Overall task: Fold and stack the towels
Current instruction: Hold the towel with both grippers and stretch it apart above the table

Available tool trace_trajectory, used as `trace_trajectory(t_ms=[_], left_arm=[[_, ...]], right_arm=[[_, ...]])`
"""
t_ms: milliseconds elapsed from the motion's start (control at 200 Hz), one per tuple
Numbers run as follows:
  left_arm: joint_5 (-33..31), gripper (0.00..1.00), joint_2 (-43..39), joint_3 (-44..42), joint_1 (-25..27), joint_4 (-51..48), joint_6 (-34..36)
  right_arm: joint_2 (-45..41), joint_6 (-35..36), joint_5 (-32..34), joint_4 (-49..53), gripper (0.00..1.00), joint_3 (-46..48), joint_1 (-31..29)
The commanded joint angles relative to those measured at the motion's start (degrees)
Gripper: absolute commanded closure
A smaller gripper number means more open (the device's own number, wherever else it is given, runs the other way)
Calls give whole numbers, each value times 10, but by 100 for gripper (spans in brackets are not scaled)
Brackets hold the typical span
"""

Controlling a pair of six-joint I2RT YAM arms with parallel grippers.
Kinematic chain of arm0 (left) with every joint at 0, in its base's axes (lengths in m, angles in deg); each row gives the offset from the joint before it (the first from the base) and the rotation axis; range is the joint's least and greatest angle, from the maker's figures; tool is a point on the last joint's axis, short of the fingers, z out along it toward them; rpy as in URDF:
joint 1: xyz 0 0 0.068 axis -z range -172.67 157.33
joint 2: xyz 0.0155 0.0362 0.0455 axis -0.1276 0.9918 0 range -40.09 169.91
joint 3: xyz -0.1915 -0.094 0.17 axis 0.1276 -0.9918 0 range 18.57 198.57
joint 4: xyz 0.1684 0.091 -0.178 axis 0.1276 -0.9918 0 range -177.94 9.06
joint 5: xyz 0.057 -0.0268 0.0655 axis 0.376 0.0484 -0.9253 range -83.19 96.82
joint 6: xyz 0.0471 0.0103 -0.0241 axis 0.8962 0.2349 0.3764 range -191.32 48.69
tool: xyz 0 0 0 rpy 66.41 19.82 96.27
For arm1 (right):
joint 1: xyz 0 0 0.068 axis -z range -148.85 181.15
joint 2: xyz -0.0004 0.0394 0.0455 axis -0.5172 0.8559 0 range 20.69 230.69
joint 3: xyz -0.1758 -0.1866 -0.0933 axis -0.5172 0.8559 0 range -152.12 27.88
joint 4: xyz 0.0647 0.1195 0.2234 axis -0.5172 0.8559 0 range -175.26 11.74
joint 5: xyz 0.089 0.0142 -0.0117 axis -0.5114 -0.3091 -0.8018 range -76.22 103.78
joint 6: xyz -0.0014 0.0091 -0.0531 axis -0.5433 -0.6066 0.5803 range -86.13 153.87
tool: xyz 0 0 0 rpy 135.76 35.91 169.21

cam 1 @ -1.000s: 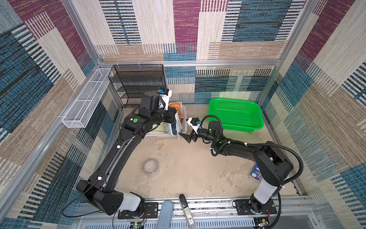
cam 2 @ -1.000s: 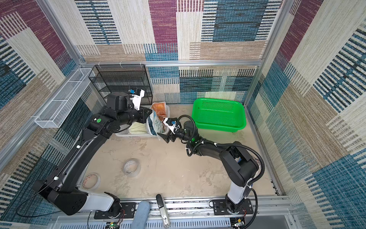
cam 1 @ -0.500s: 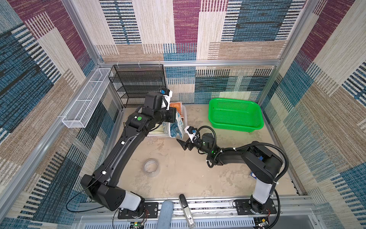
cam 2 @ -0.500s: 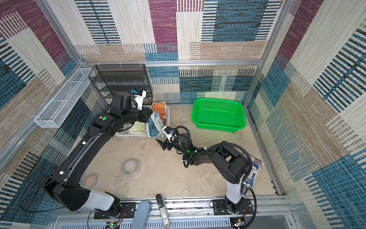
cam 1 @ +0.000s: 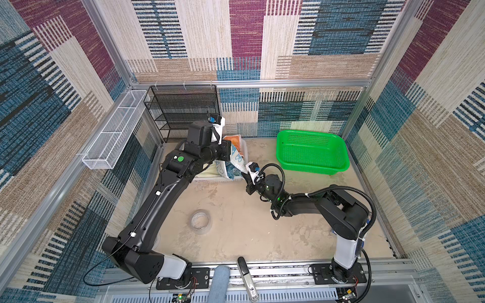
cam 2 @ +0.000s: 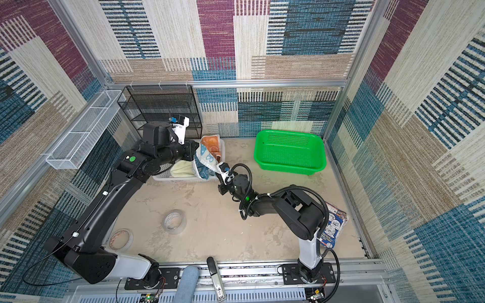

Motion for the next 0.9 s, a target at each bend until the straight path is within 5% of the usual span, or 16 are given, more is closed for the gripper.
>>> trace_trajectory(t_ms=[0,481,891], left_arm=[[3,100,-8,2,0,42,15],[140,100,-13,125,7,47,18],[208,100,-66,175,16,73,-14]], right_arm=[[-43,60,55,53,100,-32,7],[-247,190,145,334,100,-231,76],[-399,215,62,481,100,-308,76]])
